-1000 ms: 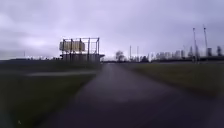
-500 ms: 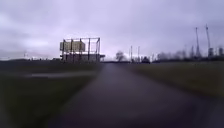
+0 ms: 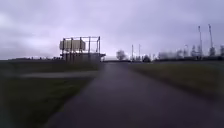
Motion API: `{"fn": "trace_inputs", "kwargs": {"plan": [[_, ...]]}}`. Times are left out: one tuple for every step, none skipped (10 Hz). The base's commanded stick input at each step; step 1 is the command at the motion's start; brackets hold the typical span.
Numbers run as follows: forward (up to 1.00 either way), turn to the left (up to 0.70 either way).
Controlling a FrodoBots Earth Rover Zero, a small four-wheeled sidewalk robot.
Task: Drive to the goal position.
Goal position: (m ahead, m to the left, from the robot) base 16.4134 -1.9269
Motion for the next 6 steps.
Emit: {"fn": "trace_inputs", "kwargs": {"plan": [[1.0,0.0],[1.0,0.0],[1.0,0.0],[1.0,0.0],[1.0,0.0],[1.0,0.0]]}}
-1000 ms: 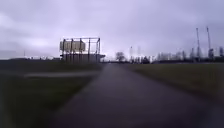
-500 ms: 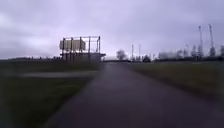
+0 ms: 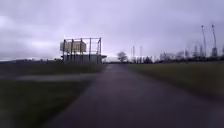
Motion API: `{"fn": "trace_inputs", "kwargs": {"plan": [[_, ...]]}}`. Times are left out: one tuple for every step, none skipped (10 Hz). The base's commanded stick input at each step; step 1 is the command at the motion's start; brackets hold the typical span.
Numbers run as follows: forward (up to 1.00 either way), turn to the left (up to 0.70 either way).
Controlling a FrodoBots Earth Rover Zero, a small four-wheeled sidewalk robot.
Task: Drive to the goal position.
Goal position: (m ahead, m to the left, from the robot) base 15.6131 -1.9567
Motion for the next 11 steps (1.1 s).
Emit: {"fn": "trace_inputs", "kwargs": {"plan": [[1.0,0.0],[1.0,-0.03],[1.0,-0.15],[1.0,-0.24],[1.0,-0.14],[1.0,-0.04],[1.0,0.0],[1.0,0.0],[1.0,0.0],[1.0,0.0],[1.0,0.0]]}}
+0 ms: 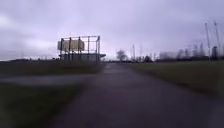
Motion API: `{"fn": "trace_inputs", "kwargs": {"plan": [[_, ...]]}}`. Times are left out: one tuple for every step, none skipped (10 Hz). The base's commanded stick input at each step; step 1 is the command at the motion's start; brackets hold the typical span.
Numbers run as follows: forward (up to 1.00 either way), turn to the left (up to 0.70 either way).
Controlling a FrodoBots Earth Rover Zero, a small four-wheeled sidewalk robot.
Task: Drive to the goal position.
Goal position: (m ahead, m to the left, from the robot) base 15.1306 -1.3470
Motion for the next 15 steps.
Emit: {"fn": "trace_inputs", "kwargs": {"plan": [[1.0,0.0],[1.0,0.0],[1.0,0.0],[1.0,0.0],[1.0,0.0],[1.0,0.0],[1.0,0.0],[1.0,0.0],[1.0,0.0],[1.0,0.0],[1.0,0.0],[1.0,0.0],[1.0,-0.04],[1.0,-0.16],[1.0,-0.39]]}}
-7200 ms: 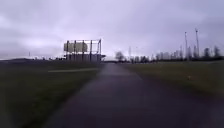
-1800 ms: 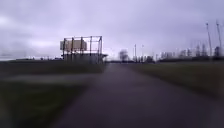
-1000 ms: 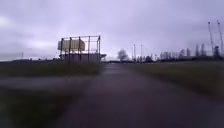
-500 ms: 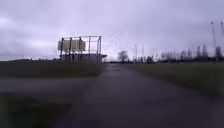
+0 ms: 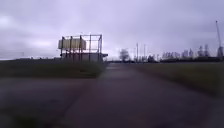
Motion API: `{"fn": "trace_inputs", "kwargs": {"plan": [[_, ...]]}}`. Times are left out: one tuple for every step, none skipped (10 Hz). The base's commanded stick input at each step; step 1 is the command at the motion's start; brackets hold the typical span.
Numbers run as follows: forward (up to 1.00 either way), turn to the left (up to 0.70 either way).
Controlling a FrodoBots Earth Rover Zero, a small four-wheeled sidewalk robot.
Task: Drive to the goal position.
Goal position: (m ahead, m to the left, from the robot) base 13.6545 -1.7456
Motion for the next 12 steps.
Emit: {"fn": "trace_inputs", "kwargs": {"plan": [[1.0,-0.34],[1.0,-0.29],[1.0,-0.18],[1.0,-0.05],[1.0,0.0],[1.0,0.0],[1.0,0.0],[1.0,0.0],[1.0,0.0],[1.0,0.0],[1.0,0.0],[1.0,0.0]]}}
